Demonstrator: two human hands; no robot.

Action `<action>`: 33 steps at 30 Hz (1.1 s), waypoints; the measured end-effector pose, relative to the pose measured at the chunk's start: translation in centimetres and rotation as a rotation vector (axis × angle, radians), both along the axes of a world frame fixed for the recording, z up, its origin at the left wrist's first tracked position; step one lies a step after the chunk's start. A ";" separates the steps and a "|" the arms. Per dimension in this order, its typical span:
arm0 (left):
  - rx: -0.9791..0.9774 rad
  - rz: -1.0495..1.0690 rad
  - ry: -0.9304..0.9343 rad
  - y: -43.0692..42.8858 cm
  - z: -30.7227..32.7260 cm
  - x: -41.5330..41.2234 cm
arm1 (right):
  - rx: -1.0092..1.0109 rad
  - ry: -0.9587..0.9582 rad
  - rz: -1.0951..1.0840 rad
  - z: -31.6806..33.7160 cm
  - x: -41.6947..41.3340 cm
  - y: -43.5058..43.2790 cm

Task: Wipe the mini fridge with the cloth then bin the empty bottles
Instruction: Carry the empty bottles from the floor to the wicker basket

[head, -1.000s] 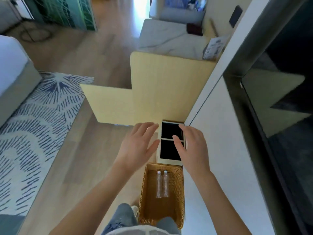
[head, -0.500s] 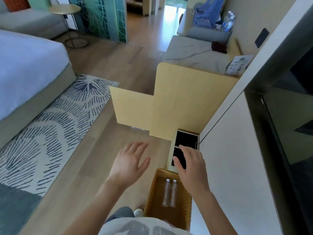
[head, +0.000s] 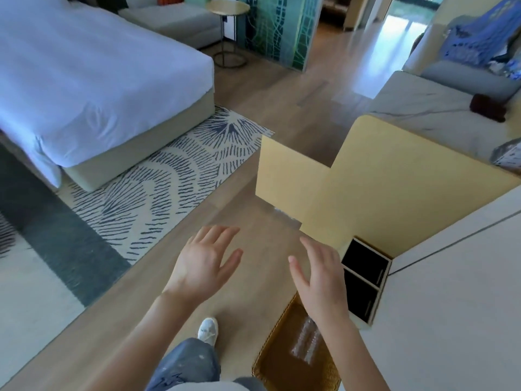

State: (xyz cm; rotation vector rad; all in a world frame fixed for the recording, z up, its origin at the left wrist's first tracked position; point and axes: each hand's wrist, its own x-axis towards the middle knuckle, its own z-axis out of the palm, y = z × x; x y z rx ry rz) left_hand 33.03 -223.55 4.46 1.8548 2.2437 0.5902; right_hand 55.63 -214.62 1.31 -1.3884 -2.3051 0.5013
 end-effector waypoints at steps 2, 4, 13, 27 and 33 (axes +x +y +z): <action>0.005 0.017 -0.009 0.3 -0.4 -2.6 | 0.016 -0.021 0.011 -0.1 -2.6 0.6; -0.007 0.020 -0.026 0.6 -1.2 -5.5 | 0.031 -0.027 0.009 -0.6 -5.7 1.4; -0.037 0.014 -0.006 3.7 -1.9 -22.9 | 0.029 0.018 0.037 -1.5 -23.9 5.4; -0.025 0.007 -0.037 19.1 -4.4 -37.4 | 0.023 -0.047 0.010 -3.0 -36.0 19.9; -0.075 -0.014 0.015 31.8 -5.4 -43.8 | 0.000 -0.010 0.010 -4.6 -43.0 33.3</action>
